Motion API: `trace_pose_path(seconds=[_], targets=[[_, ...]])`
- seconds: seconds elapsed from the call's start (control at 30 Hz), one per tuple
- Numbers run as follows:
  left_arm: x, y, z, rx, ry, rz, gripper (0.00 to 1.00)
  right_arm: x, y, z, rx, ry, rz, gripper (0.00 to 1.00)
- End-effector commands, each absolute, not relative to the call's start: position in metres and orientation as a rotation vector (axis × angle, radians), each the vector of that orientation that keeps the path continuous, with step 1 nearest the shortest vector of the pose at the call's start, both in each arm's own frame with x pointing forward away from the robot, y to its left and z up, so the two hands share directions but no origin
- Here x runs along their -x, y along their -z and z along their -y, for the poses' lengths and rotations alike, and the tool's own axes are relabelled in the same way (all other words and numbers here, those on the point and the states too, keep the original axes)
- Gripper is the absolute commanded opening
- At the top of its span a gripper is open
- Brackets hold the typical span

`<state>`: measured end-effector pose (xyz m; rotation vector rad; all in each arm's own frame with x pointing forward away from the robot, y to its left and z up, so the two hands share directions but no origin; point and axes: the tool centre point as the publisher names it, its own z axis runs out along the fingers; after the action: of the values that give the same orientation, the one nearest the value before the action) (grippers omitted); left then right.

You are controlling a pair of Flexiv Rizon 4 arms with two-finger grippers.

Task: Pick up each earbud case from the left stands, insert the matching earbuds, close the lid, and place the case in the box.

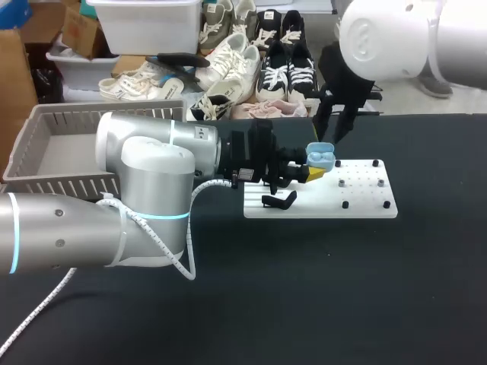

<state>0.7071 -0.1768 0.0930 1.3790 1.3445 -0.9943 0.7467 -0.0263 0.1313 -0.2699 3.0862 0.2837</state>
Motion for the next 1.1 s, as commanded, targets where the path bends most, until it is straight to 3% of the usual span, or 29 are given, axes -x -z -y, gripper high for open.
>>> trace_pose_path(seconds=[0.03, 0.73, 1.1], targets=[[-0.707, -0.092, 0.176, -1.377, 0.994, -1.342, 0.00, -0.744, -0.128, 0.025, 0.270, -0.287, -3.106, 0.31], [-0.707, -0.092, 0.176, -1.377, 0.994, -1.342, 0.00, -0.706, -0.144, 0.026, 0.200, -0.289, -3.068, 0.31], [-0.707, -0.092, 0.176, -1.377, 0.994, -1.342, 0.00, -0.692, -0.191, 0.039, 0.098, -0.321, -2.912, 0.34]])
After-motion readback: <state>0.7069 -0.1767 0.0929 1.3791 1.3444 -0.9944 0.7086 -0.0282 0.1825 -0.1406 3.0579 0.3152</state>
